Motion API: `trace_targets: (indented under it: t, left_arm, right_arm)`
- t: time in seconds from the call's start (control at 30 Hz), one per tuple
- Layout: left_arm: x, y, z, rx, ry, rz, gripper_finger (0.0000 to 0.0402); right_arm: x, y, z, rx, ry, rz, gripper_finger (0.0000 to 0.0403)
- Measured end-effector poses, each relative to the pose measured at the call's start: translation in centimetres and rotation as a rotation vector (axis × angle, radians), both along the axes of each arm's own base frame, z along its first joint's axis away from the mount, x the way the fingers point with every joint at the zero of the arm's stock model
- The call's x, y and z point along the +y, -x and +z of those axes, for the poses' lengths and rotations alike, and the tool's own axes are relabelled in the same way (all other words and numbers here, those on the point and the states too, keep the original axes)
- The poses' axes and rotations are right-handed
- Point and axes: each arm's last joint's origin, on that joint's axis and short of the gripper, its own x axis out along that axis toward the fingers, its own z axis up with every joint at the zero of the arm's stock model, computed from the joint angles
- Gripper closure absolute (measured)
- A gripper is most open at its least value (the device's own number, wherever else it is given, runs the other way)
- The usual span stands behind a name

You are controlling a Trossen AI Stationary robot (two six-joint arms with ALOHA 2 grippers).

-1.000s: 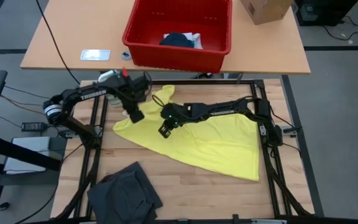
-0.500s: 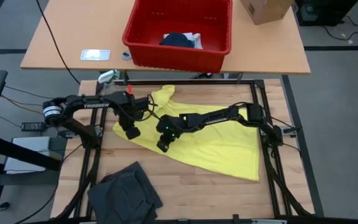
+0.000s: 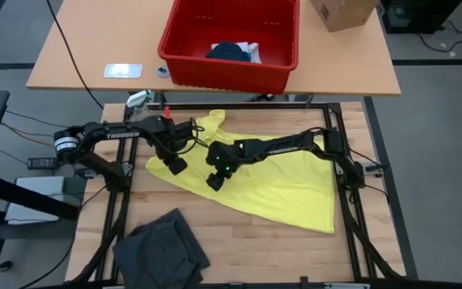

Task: Fold Laundry from Bin
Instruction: Fold the yellow shirt

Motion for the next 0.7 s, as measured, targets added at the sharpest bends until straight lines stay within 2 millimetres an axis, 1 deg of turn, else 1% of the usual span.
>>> trace_targets:
  t: [0.07, 0.13, 0.23, 0.3, 0.37, 0.43, 0.53, 0.6, 0.7]
  left_arm:
    - [-0.1, -0.1, 0.1, -0.003, -0.002, 0.012, 0.034]
    - [-0.3, 0.0, 0.2, 0.008, 0.002, 0.023, 0.0332]
    - [-0.3, -0.4, 0.4, -0.04, -0.018, 0.026, 0.0321]
    - [-0.2, -1.1, 0.4, -0.1, -0.04, 0.016, 0.0314]
    - [0.0, -1.7, 0.4, -0.163, -0.063, 0.001, 0.0308]
    - [0.2, -2.1, 0.5, -0.212, -0.085, -0.004, 0.0304]
    - [0.5, -2.4, 0.6, -0.244, -0.096, 0.0, 0.0303]
    - [0.6, -2.2, 0.6, -0.231, -0.088, 0.005, 0.0303]
    - [0.4, -2.1, 0.6, -0.234, -0.031, -0.004, 0.0303]
  right_arm:
    - [-0.9, 0.1, 0.1, -0.003, 0.05, -0.043, 0.0188]
    - [-1.5, 0.0, -0.1, -0.015, 0.057, -0.041, 0.0192]
    - [-1.8, -0.1, -0.8, -0.007, 0.056, -0.03, 0.02]
    - [-1.8, 0.1, -1.3, 0.011, 0.111, -0.054, 0.0205]
    - [-2.3, 0.6, -1.8, 0.057, 0.174, -0.112, 0.021]
    - [-3.2, 1.2, -2.2, 0.14, 0.216, -0.205, 0.0215]
    - [-4.4, 1.8, -2.4, 0.201, 0.226, -0.324, 0.0222]
    - [-4.8, 1.8, -2.2, 0.19, 0.205, -0.325, 0.0225]
    - [-4.5, 1.5, -0.8, 0.101, 0.168, -0.244, 0.0227]
